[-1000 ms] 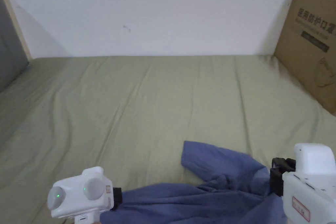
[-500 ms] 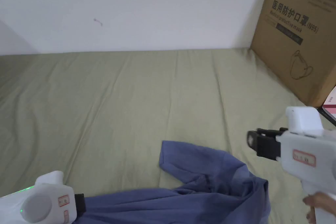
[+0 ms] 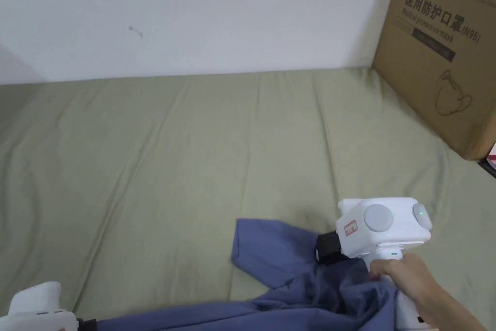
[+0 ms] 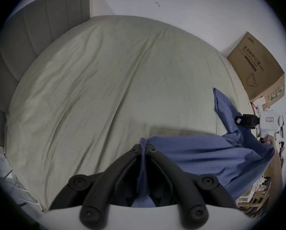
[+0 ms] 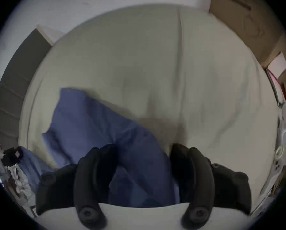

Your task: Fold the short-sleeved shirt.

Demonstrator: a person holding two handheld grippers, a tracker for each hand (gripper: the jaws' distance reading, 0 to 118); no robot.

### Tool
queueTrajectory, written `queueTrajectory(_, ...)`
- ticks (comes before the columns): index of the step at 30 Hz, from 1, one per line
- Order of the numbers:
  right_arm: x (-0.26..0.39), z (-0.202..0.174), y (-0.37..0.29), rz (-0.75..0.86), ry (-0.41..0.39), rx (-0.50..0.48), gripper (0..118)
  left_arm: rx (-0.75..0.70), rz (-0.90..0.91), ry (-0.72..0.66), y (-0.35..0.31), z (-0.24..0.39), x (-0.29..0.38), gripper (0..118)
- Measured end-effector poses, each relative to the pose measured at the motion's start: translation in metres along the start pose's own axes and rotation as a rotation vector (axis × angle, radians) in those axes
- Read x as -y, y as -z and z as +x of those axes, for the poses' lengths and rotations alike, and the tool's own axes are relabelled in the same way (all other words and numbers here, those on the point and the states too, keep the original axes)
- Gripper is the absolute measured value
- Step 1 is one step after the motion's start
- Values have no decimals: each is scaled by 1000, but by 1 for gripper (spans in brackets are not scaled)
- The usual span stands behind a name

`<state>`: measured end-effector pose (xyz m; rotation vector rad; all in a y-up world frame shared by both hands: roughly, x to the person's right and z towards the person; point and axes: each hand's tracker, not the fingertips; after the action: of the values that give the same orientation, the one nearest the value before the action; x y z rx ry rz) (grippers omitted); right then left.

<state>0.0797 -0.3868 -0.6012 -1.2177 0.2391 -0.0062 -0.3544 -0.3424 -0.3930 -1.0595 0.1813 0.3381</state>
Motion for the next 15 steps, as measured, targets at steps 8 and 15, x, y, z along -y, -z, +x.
queueTrajectory(8, -3, 15, -51, 68, 86, -23, 7, -22, 41, 42, -21, 7, -9, 3)
queueTrajectory(15, -34, 31, -154, 293, 70, -13, 7, -57, 219, 120, -89, 12, -50, 3)
